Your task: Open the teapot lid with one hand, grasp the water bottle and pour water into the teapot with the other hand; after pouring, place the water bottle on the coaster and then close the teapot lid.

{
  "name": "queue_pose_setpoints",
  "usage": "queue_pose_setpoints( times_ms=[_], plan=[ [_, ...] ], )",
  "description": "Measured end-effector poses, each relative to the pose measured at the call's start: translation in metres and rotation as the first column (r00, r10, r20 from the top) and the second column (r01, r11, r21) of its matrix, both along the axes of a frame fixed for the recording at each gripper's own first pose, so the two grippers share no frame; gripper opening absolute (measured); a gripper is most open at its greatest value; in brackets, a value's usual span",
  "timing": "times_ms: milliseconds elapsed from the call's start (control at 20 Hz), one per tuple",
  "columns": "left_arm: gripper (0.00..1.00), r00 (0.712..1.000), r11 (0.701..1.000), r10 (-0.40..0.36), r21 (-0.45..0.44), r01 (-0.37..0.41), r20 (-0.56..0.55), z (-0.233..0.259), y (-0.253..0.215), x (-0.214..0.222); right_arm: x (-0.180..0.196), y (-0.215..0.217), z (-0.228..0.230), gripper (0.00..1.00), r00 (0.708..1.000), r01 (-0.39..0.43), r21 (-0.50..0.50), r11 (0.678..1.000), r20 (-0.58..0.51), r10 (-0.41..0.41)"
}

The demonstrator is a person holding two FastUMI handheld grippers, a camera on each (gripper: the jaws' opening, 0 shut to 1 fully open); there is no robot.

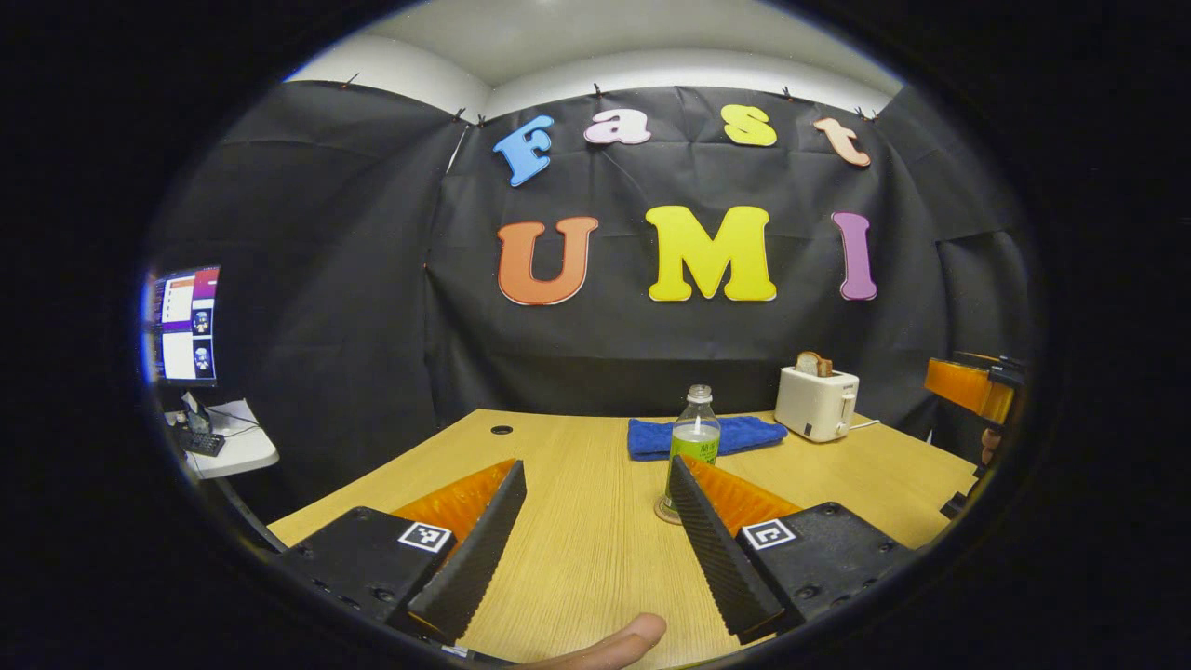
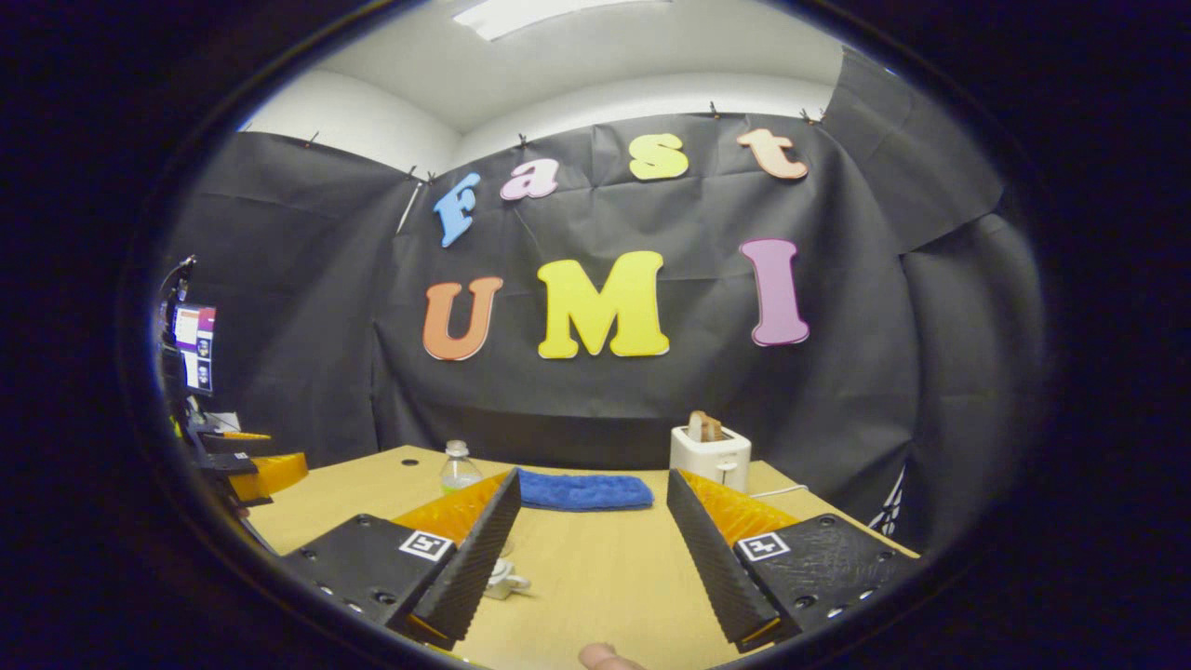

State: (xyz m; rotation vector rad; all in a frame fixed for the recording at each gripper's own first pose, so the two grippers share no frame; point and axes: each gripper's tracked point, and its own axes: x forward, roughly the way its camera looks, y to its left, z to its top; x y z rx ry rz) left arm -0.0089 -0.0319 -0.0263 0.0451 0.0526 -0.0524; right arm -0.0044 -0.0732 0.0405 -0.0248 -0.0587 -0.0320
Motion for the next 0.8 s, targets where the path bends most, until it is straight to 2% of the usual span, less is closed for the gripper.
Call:
queue_pose_setpoints(
  times_ms=[300,450,500,550,800],
  plan=[
    [0.97,1.000,0.996,0.016,0.085,-0.018,0.020,-0.005,-0.015,0.000,-0.005,-0.039,-0.004,0.96,0.999,0.045,0.028,0.999,-0.012,-0.045],
    [0.97,1.000,0.997,0.005,0.081,-0.006,0.007,-0.010,-0.021,0.000,-0.001,-0.031,-0.014,0.96,0.999,0.020,0.032,0.999,-0.039,-0.019],
    [0.97,1.000,0.996,0.004,0.084,-0.005,0.008,-0.010,-0.020,0.000,-0.001,-0.026,-0.016,0.99,0.999,0.012,0.025,1.000,-0.045,-0.011],
    [0.97,1.000,0.996,0.006,0.087,-0.007,0.010,-0.010,-0.020,0.001,0.000,-0.023,-0.017,0.96,0.999,0.004,0.017,1.000,-0.049,-0.003],
    [0.97,1.000,0.998,0.015,0.067,-0.015,0.005,-0.009,-0.014,0.000,-0.002,-0.007,-0.020,0.96,0.998,-0.026,-0.013,1.000,-0.055,0.026]
  ],
)
